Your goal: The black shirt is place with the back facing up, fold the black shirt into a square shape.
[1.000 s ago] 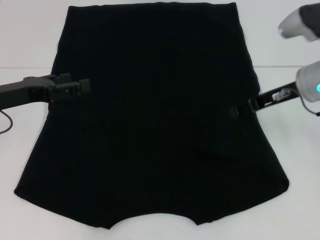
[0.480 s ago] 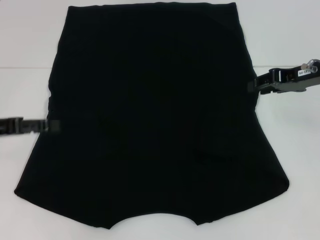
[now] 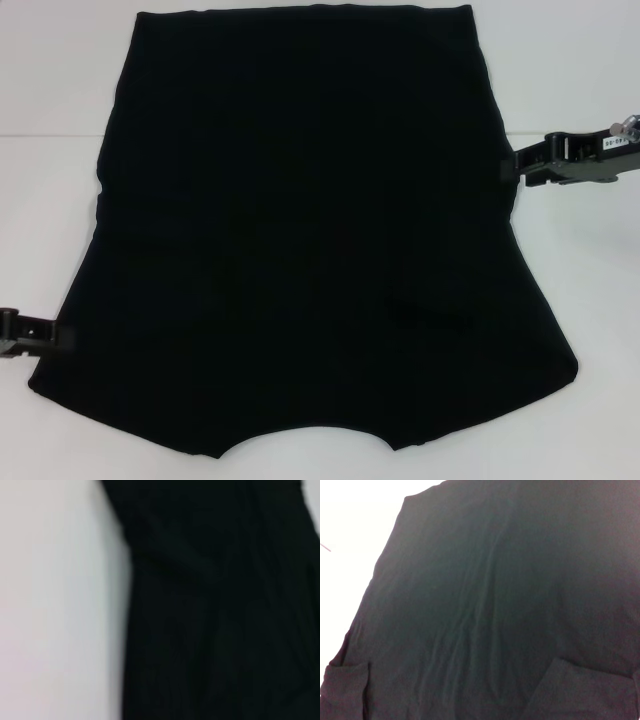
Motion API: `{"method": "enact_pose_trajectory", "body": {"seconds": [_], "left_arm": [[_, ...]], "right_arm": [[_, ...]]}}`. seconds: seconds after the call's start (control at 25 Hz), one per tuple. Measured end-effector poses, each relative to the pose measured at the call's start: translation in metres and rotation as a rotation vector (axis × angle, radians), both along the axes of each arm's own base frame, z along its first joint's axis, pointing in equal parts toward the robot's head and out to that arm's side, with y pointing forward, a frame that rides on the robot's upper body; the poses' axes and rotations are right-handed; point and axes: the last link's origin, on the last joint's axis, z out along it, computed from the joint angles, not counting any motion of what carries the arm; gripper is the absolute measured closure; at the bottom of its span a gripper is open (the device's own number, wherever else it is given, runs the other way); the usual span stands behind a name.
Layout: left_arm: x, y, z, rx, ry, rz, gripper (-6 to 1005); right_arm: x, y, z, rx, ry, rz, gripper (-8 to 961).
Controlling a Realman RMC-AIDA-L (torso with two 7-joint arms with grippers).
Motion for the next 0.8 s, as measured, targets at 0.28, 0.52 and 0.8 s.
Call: {"method": "enact_pose_trajectory", "body": {"seconds": [0.28,0.52,0.8], "left_arm": [[-0.017,-0.007,0.008,0.040,0.020,0.123,544],[-0.022,-0.011,0.005,0.024,0.041,0.164,545],[-0.028,-0.011,0.001,0.031,0.062,0.201,545]], "right_arm": [[0.006,-0.003,0.001,0.000,-0.001,-0.014,507],[0.008,-0.004,0.002,0.001,-0.002,-0.017,507],[0.009,-0.004,0.002,0.001,-0.003,-0.017,508]]}}
